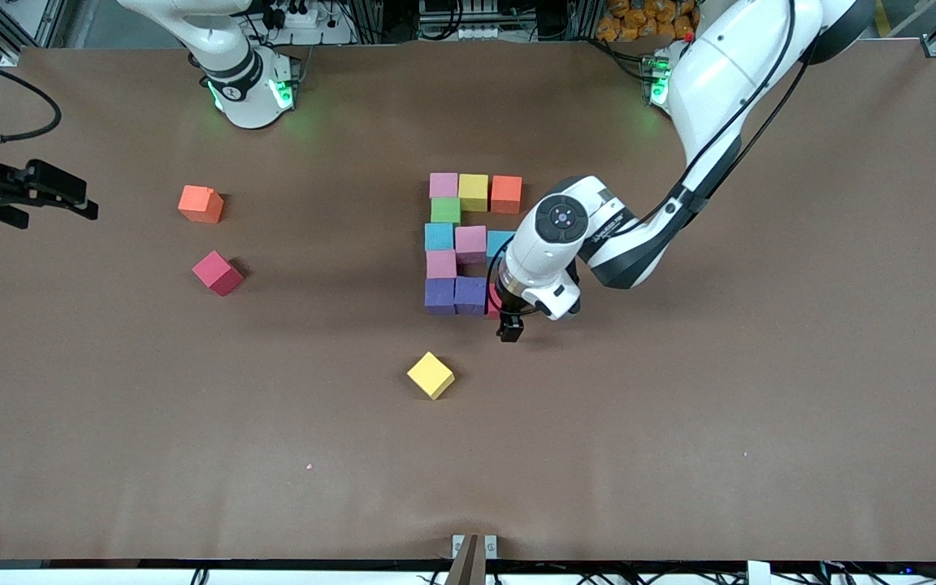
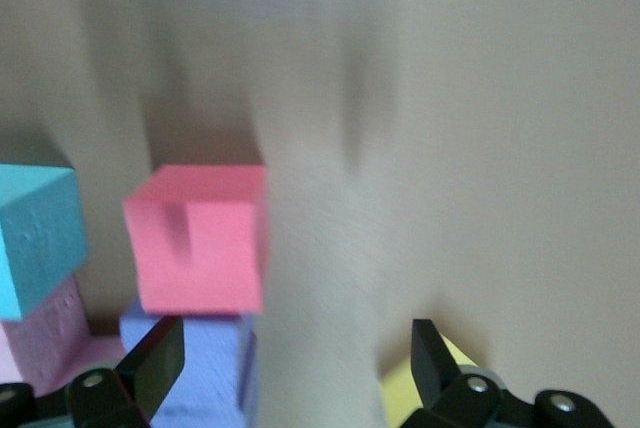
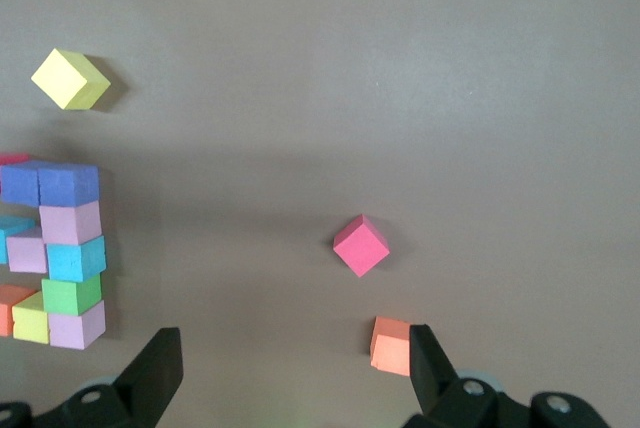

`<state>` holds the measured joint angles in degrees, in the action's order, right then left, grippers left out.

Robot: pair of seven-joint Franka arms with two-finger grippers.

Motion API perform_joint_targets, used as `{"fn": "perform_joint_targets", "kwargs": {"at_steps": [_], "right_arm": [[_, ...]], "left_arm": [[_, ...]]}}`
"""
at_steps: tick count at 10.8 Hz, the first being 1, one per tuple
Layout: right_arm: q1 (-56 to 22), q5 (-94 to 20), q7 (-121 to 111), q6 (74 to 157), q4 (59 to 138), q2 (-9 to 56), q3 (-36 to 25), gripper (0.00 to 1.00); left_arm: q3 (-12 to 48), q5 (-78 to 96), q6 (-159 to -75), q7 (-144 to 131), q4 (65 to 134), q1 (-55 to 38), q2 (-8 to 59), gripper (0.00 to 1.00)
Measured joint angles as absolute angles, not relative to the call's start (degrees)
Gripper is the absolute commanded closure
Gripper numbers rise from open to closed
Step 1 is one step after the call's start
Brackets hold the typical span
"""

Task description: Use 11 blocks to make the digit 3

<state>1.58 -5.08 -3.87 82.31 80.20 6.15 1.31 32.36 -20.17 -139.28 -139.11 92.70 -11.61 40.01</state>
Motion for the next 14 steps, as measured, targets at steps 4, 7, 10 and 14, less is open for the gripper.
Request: {"fn": "perform_joint_targets", "kwargs": {"at_steps": [4, 7, 10, 14], "right_arm": [[2.76, -5.04, -3.86, 83.69, 80.20, 6.96, 0.89, 0.00], [3.60, -5.04, -3.86, 83.85, 80.20, 7.21, 0.84, 0.00], [3.59, -5.04, -3.86, 84.07, 80.20, 7.38, 0.88, 0.00], [3.60, -5.04, -3.86, 84.08, 80.20, 7.39, 0.87, 0.00]], "left_arm": [[32.53, -21.15, -134.97, -126.87, 91.22, -12.00, 35.12, 0.00], [32.39, -21.59, -133.46, -113.48, 90.37, -11.64, 33.95, 0.00], [32.05, -21.69, -130.05, -100.30, 89.99, -9.76, 32.09, 0.00], [32.09, -21.69, -122.36, -83.74, 89.84, -4.85, 27.34, 0.00]]}}
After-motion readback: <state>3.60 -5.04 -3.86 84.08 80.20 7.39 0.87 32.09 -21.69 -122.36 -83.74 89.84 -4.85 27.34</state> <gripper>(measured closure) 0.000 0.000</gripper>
